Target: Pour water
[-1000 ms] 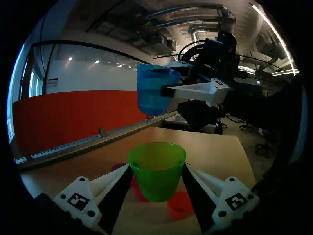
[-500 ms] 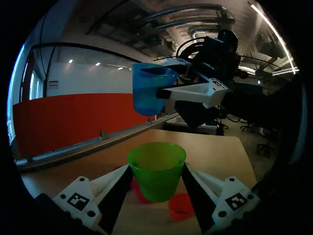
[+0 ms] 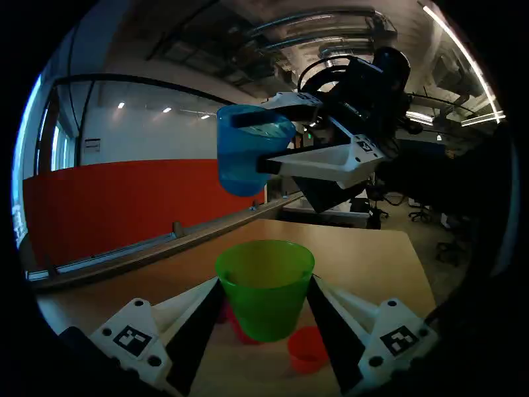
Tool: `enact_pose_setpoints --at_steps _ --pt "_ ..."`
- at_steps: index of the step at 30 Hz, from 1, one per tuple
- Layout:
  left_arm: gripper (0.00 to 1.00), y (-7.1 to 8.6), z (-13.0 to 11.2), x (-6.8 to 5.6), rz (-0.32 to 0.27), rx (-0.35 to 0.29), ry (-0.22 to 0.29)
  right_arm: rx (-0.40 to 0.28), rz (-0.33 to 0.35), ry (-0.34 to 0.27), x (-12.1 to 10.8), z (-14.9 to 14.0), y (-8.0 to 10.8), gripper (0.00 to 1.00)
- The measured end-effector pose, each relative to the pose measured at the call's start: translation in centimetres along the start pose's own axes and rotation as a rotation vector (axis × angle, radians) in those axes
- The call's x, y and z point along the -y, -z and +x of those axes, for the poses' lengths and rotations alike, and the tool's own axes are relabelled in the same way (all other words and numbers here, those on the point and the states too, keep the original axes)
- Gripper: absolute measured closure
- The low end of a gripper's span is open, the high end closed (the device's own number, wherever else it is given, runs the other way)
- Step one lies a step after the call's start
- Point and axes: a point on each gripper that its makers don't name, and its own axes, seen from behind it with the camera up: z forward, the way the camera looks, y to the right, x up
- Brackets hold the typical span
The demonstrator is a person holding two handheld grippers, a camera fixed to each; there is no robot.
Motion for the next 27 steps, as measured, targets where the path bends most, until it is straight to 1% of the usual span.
enact_pose_setpoints --at_steps 6,18,27 --pt "0.17 0.0 0.1 0.0 0.000 -0.002 -0.001 0.007 0.002 0.055 -0.1 0.2 -0.3 0.10" --pt "0.17 0.1 0.3 0.3 0.004 -0.008 0.002 0.034 0.008 0.135 -0.2 -0.2 -0.8 0.10" --pt "0.17 0.2 0.4 0.3 0.005 -0.009 -0.002 0.042 0.011 0.189 -0.2 0.1 -1.3 0.10"
